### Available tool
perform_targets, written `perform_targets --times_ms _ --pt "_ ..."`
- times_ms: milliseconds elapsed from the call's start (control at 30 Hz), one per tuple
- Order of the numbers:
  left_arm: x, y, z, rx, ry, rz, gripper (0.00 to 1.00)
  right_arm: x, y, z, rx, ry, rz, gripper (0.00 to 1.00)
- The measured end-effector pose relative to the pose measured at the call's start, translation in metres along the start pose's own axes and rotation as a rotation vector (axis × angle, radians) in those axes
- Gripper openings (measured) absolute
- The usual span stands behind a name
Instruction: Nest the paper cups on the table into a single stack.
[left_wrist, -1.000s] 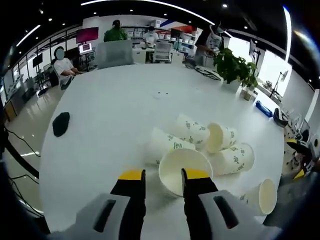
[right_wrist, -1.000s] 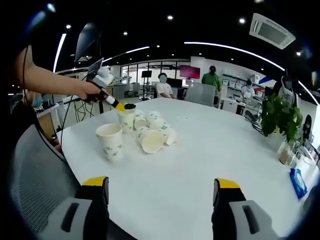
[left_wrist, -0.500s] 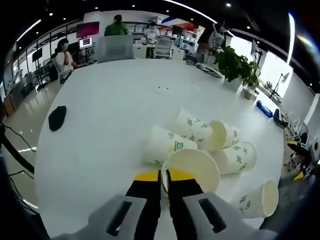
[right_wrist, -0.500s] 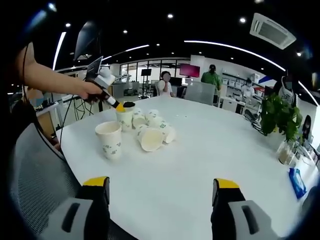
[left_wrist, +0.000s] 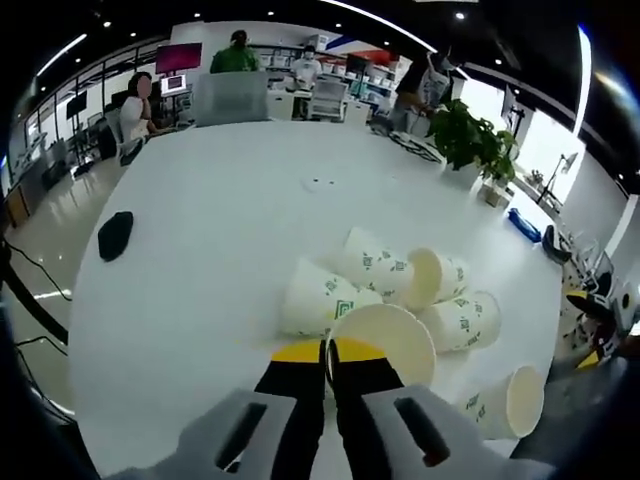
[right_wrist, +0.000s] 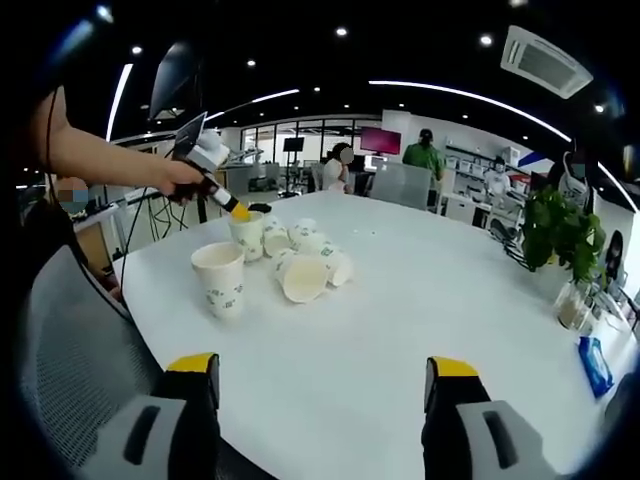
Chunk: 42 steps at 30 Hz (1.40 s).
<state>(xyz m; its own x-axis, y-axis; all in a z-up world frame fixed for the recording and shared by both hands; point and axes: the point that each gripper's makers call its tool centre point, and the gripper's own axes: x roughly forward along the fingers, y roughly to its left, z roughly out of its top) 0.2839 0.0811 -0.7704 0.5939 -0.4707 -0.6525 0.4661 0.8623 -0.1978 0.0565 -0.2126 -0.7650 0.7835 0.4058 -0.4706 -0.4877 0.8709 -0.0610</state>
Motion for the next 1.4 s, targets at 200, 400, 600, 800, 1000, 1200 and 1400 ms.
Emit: perform_targets --times_ms 200,400,600,800,1000,1200,1400 --pt "-0.008 -0.008 0.004 0.004 -0.005 -0.016 0.0 0.0 0.001 0.0 -0.001 0.002 0.001 0.85" --pt "-0.018 -0.018 0.012 0.02 -0.013 -0.042 0.0 0.0 0.001 0.0 -0.003 0.004 0.003 0.84" --pt "-0.031 -0.03 0.018 0.014 -0.021 -0.083 0.0 0.0 0.002 0.001 -0.004 0.001 0.007 0.84" --pt "-0.047 -0.046 0.025 0.029 -0.03 -0.124 0.0 0.0 0.002 0.001 -0.002 -0.003 0.005 0.84" --pt "-0.063 -0.063 0.034 0.041 -0.043 -0.171 0.0 -0.001 0.001 0.001 -0.002 -0.006 0.001 0.84" --pt "-0.074 -0.086 0.032 0.064 -0.015 -0.229 0.0 -0.001 0.0 0.002 0.0 -0.008 -0.001 0.84" --pt "-0.076 -0.104 0.023 0.095 0.014 -0.269 0.0 -0.001 0.0 0.002 -0.001 -0.008 -0.002 0.84"
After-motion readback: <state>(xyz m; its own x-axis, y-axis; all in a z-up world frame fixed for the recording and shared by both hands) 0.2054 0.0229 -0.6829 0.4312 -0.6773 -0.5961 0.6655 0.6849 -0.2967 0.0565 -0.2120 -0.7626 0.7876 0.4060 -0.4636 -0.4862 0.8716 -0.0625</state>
